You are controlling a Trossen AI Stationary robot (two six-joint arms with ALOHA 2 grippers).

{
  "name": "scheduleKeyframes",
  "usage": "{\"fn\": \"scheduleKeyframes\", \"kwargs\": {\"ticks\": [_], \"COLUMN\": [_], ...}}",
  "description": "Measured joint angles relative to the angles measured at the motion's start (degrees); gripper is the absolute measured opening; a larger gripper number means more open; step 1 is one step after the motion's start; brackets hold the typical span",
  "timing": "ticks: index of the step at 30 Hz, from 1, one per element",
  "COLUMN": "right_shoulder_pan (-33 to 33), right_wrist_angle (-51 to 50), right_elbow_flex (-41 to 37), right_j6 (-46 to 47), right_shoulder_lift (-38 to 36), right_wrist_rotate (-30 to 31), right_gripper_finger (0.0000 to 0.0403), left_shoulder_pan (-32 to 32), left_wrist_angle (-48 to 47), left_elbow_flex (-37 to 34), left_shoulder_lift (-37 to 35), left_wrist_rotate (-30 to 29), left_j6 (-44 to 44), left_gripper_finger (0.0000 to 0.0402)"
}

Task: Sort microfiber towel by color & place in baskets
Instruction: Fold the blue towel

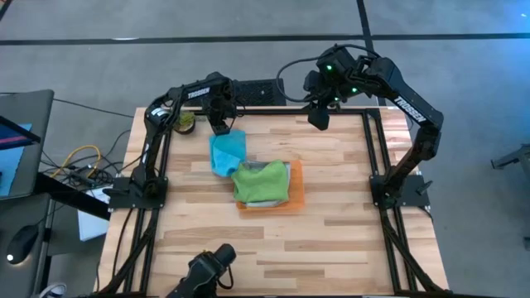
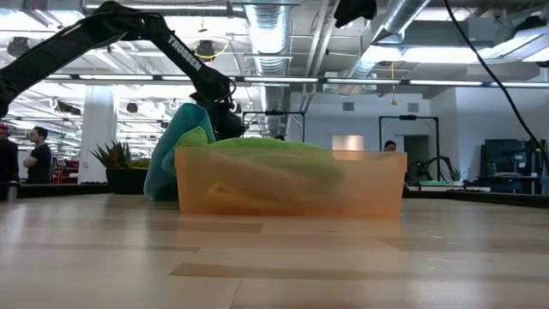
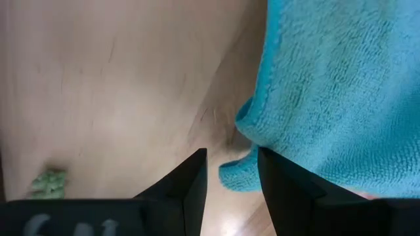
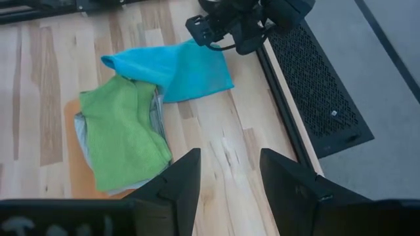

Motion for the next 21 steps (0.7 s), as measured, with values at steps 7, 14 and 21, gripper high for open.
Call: {"fn": "scheduleKeyframes", "kwargs": {"ticks": [7,14,21], "right_shoulder_pan": [0.0,0.0,0.0], "right_wrist_angle": [0.0,0.0,0.0], "right_elbow_flex": [0.0,0.0,0.0], "right_j6": [0.1,0.1,0.0], "right_shoulder_lift": [0.0,0.0,0.0], "right_wrist_rotate": [0.0,0.0,0.0], "right_gripper_finger": [0.0182,0.0182,0.0182], "left_shoulder_pan": [1.1,1.2,1.2], "left_wrist_angle": [-2.5,-1.9,-1.4], "left_elbow_flex": [0.0,0.0,0.0], "left_shoulder_lift": [0.0,0.0,0.0], "left_wrist_rotate": [0.1,1.4,1.4], "left_j6": [-1.1,-1.0,-1.2], "left_gripper_finger": [0.0126,0.0126,0.0126]}}
